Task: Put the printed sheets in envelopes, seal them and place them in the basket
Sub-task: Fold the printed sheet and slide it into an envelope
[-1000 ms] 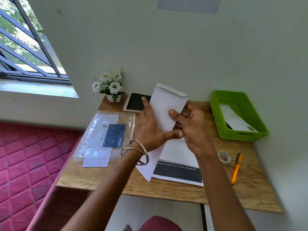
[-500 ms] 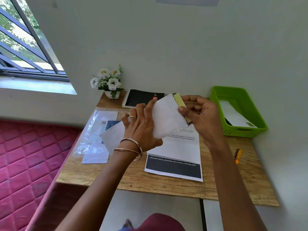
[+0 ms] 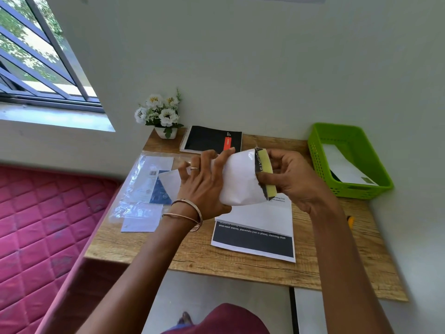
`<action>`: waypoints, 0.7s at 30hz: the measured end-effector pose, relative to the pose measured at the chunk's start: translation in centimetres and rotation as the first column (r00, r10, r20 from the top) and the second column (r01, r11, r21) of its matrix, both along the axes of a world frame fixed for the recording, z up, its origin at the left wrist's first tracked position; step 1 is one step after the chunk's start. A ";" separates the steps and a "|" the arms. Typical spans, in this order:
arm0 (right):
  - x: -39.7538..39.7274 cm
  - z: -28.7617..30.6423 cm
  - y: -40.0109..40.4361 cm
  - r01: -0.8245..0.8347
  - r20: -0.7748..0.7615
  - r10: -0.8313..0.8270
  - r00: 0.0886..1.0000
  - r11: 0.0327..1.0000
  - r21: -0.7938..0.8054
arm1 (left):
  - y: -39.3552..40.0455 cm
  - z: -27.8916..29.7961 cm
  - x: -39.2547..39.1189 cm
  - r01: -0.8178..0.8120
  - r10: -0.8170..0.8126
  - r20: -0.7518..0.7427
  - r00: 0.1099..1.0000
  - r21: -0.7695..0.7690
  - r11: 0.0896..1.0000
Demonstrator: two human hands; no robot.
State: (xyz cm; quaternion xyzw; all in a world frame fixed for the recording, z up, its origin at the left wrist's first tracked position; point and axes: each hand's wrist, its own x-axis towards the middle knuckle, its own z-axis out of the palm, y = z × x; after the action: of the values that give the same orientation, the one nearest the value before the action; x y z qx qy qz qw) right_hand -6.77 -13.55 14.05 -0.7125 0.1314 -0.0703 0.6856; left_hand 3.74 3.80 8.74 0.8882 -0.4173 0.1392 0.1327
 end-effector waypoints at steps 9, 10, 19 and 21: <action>0.7 -0.9 -0.4 0.084 -0.082 -0.119 0.989 0.936 -0.342 | -0.3 -1.2 -0.1 0.031 -0.031 0.001 1.000 0.016 0.999; 0.5 -0.8 -0.6 0.092 -0.084 -0.127 0.988 0.937 -0.336 | -0.1 -1.6 0.1 0.020 -0.020 -0.008 1.000 0.036 0.999; 0.2 -3.1 -2.8 0.116 -0.153 -0.196 0.969 0.901 -0.419 | 0.8 -4.0 2.3 -0.008 0.030 -0.101 0.994 0.215 0.977; -0.1 -3.8 -3.0 0.148 -0.158 -0.206 0.966 0.936 -0.319 | 1.2 -4.3 2.7 0.021 0.009 -0.142 0.990 0.211 0.977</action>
State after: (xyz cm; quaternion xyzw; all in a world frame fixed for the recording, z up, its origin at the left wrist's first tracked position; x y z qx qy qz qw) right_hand -6.90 -16.53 10.30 -0.7982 0.2472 -0.0836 0.5429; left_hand 6.49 4.96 4.47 0.9036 -0.4220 0.0299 0.0673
